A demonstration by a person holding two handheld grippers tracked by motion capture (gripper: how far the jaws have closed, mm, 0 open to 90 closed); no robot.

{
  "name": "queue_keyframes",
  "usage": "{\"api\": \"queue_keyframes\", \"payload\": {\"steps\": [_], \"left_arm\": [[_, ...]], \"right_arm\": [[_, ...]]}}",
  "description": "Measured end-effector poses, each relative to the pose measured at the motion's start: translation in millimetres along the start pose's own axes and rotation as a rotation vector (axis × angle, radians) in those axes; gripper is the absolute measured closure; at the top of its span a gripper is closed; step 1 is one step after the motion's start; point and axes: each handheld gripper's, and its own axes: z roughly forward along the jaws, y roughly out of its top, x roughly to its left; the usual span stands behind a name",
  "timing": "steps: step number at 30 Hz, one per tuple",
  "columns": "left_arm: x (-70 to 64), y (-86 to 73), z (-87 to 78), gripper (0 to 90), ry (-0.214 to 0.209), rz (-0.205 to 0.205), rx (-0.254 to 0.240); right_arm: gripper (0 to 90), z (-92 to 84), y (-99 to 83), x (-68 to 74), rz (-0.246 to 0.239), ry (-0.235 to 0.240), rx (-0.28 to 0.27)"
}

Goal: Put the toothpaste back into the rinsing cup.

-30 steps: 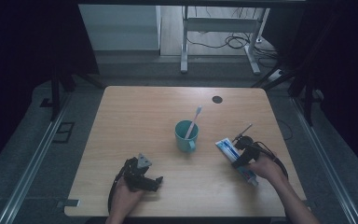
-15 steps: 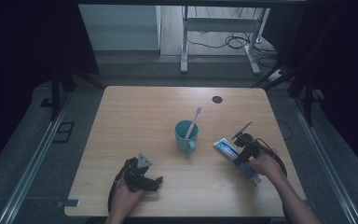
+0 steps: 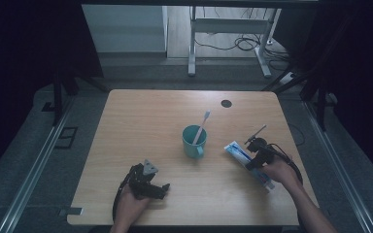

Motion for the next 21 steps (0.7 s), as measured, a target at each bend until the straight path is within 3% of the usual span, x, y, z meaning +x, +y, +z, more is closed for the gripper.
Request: {"api": "queue_keyframes", "payload": {"steps": [13,21], "left_arm": [[0.3,0.0,-0.2,0.0,0.0,0.004,0.002],[0.3,0.0,-0.2,0.0,0.0,0.004,0.003]], "right_arm": [[70.0,-17.4,-4.6,5.5,-0.028,0.002,-0.088],[70.1,-29.2,-5.8,10.6,-0.042,0.013,-0.17]]}}
